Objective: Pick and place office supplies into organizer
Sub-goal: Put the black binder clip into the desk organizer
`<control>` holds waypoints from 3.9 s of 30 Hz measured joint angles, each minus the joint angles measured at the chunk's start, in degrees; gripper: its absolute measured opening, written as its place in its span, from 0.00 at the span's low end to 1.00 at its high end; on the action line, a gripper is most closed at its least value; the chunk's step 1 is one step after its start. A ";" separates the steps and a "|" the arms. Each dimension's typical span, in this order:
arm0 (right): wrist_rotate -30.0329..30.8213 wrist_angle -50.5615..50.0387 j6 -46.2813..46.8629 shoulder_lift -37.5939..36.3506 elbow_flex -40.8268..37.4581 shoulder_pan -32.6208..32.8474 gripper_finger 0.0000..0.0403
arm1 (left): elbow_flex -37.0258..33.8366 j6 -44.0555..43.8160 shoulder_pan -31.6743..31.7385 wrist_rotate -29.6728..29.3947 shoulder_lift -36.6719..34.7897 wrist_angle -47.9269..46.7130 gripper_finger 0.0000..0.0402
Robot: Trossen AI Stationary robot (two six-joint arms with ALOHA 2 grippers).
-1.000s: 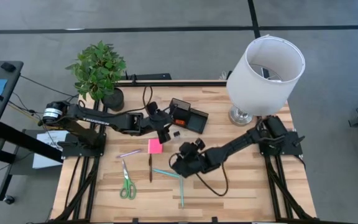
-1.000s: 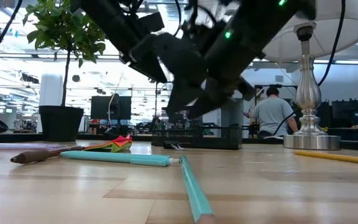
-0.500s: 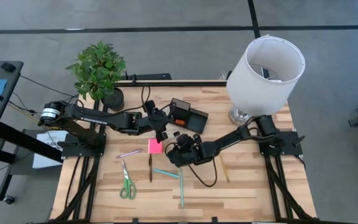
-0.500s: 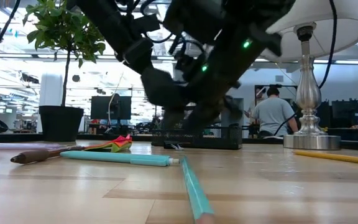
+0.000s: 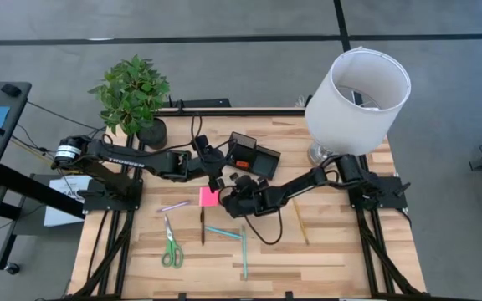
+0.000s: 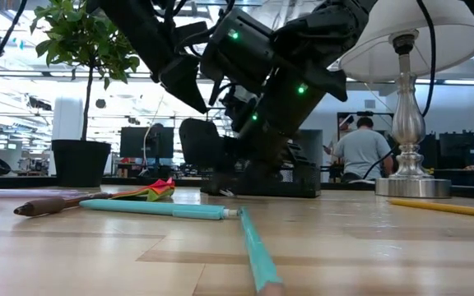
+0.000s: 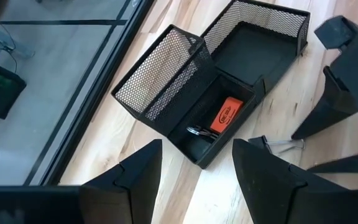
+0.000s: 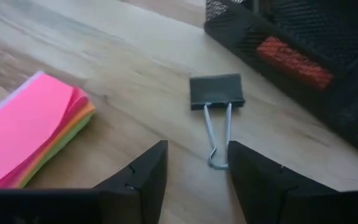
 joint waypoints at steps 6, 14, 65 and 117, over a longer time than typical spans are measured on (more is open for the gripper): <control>0.54 -1.31 -0.30 0.00 0.00 -0.07 0.37 | 0.00 0.00 0.00 0.02 0.02 -0.10 0.47; 1.55 -2.37 -2.18 -0.50 -0.07 -0.68 0.34 | 0.00 -0.01 0.00 0.00 0.04 -0.35 0.47; -1.24 1.94 -7.34 -0.37 -0.11 -6.69 0.61 | 0.00 -0.11 0.01 0.83 0.08 -3.96 0.47; 5.83 1.96 -15.54 -0.39 3.56 -7.42 0.38 | 0.07 -1.63 0.26 0.48 -0.92 -5.24 0.47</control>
